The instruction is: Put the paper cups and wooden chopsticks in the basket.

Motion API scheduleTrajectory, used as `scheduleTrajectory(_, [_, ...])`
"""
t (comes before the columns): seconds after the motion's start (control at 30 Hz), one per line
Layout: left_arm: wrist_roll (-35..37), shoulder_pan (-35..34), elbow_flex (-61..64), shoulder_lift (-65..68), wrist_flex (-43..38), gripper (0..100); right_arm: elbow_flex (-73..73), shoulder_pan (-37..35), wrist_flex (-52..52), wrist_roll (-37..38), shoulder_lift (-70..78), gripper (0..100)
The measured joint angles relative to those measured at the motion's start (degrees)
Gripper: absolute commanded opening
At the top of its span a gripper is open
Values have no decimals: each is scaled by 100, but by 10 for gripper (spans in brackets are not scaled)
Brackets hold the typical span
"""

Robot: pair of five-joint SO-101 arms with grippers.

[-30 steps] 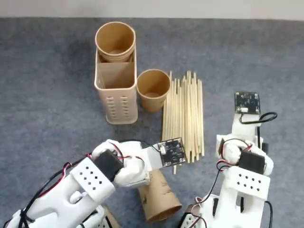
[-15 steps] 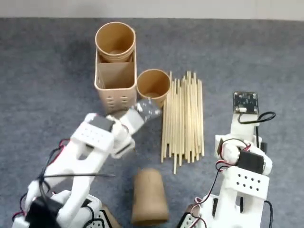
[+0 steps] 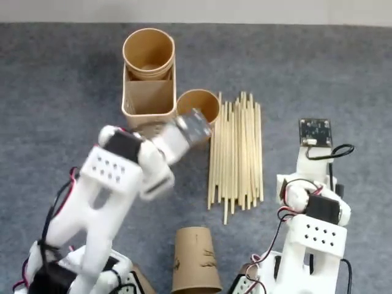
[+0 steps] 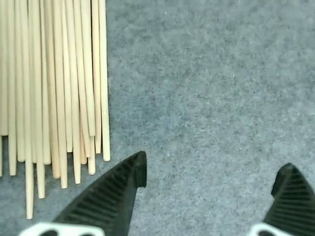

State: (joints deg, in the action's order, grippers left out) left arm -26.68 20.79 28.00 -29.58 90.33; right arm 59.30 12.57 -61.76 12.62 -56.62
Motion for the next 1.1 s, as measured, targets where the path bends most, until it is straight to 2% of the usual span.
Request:
scheduleTrajectory(0.1, [-9,923,255,-677,413,236,0,255,0,0,0,393])
scheduleTrajectory(0.23, [123,1899,905,-1407,492,236,0,325,9,0,0,393])
scheduleTrajectory(0.37, [141,2110,1486,-1609,176,236,0,343,185,0,0,393])
scheduleTrajectory(0.53, [-62,2084,2708,-1609,-1081,236,0,343,202,0,0,393])
scheduleTrajectory(0.6, [-88,1881,3042,-1556,-1714,236,0,343,202,0,0,393])
scheduleTrajectory(0.7, [-88,1152,2971,-1134,-2488,236,0,343,202,0,0,393])
scheduleTrajectory(0.87, [53,-185,1908,352,-3182,236,0,343,202,0,0,393])
scheduleTrajectory(0.97, [105,-484,949,1266,-2963,236,0,343,202,0,0,393])
scheduleTrajectory(1.1, [158,-308,-193,1512,-1679,236,149,343,237,0,9,393])
